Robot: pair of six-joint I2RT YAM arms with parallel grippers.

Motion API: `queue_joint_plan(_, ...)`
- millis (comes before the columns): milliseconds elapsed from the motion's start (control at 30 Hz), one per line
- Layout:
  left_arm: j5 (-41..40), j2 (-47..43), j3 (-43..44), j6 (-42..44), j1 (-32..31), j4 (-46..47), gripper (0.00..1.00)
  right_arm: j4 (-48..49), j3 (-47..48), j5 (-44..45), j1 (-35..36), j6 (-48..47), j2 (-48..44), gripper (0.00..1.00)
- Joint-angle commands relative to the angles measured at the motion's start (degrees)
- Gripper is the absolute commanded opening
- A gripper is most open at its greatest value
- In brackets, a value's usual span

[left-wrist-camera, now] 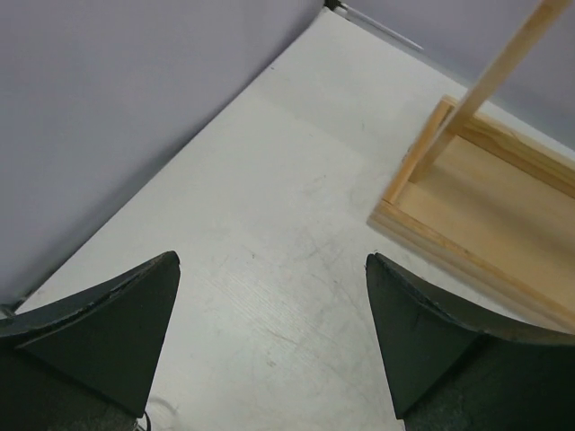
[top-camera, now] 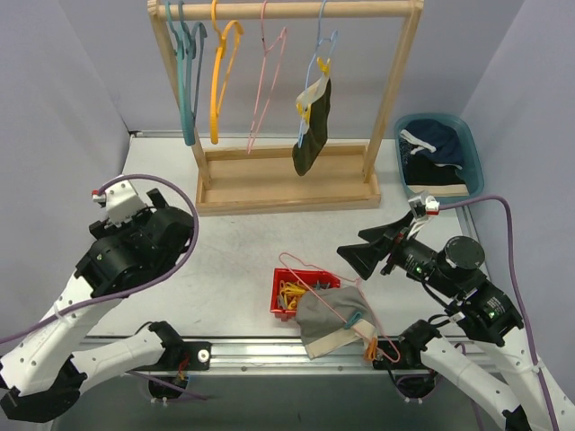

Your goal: Remove the underwear clipped to the hanger

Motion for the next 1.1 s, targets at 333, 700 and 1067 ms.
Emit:
queue_joint_plan(333,-11.29,8.54,2.52,-5.05,12.39,-20.01,0.94,5.75,2.03,-2.43,0.44,-0.12,2.04,0.89)
queue_joint_plan(700,-11.47,3.28,0.32,0.29,12.49,-13.0,0.03,5.84,1.33,-2.25,0.44,0.5,0.63,0.89)
queue_joint_plan(1067,39.24,-16.31,-7.67,37.92,11.87,24.36,0.94,5.93,1.24,-2.34,0.44,0.23,0.99,0.89)
